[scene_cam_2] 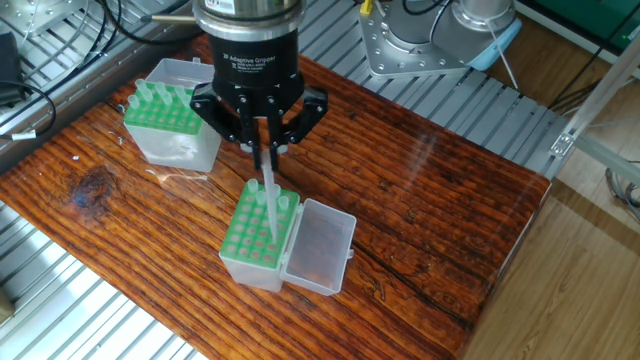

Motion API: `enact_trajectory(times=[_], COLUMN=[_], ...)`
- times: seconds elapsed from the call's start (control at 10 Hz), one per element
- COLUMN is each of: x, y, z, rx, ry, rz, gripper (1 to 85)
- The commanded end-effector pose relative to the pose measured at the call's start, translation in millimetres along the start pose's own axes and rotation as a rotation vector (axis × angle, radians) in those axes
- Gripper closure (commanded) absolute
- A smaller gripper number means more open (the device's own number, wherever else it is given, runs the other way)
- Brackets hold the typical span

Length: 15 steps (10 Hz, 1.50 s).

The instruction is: Transfer all large pipette tips from one holder to another

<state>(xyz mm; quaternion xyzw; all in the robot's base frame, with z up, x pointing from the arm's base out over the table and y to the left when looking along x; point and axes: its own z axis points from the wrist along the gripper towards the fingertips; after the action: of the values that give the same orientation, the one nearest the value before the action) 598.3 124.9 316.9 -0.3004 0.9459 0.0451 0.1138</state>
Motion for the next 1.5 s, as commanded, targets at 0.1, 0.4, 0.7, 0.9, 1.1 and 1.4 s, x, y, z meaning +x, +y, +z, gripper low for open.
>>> enact_trajectory(times=[0.1,0.4,0.7,0.9,1.1,1.4], x=[-22.3,-23.0,-32.1,-38.5,-28.8,10.1], y=[-6.3,-5.7,-3.1,-40.8,-84.5,-132.3], z=[-6.0,-6.0,-6.3,-12.0,-17.4,-10.3], rx=[0.03,0.02,-0.03,-0.06,-0.054,0.003], ry=[-0.099,-0.104,-0.128,-0.118,-0.096,-0.066], rz=[0.035,0.182,0.193,0.145,0.096,0.008], gripper=[72.3,74.3,74.7,74.7,75.0,76.3])
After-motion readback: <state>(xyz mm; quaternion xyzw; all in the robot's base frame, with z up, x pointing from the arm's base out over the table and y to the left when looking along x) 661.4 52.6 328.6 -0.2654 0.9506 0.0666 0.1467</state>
